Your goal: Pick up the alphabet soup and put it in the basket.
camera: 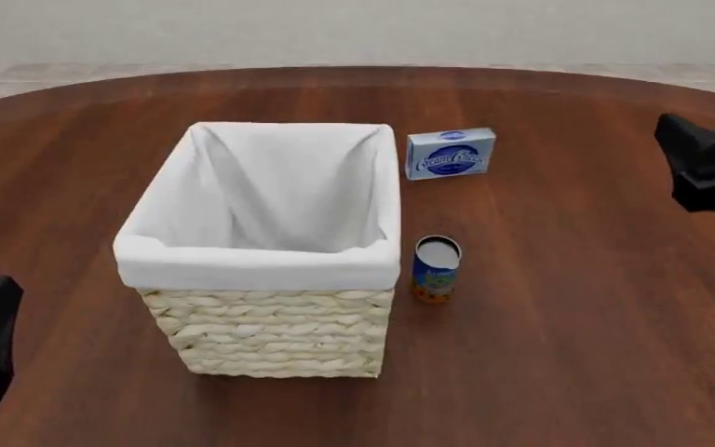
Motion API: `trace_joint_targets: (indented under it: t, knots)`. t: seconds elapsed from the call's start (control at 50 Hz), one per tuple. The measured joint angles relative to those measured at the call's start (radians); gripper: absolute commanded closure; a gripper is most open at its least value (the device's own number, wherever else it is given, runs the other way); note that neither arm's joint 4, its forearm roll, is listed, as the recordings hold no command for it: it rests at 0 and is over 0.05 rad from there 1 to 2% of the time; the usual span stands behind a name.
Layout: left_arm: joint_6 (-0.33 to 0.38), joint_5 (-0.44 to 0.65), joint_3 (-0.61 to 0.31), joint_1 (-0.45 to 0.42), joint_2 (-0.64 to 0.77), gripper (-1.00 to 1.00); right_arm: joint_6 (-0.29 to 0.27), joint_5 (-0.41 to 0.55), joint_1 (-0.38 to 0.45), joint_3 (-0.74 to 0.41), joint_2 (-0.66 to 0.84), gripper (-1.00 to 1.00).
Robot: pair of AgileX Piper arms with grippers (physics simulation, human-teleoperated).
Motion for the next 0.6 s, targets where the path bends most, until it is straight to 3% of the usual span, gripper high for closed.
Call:
trace_joint_targets:
  t: [0.24,0.6]
  knots:
    - [-0.003,0.004,0.001,0.014,0.0,-1.0,-0.066,-0.004,0.058,-0.124,0.173,-1.0]
    - [-0.009,0.007,0.002,0.027,-0.001,-1.0,-0.088,0.067,0.145,-0.293,0.345,-1.0]
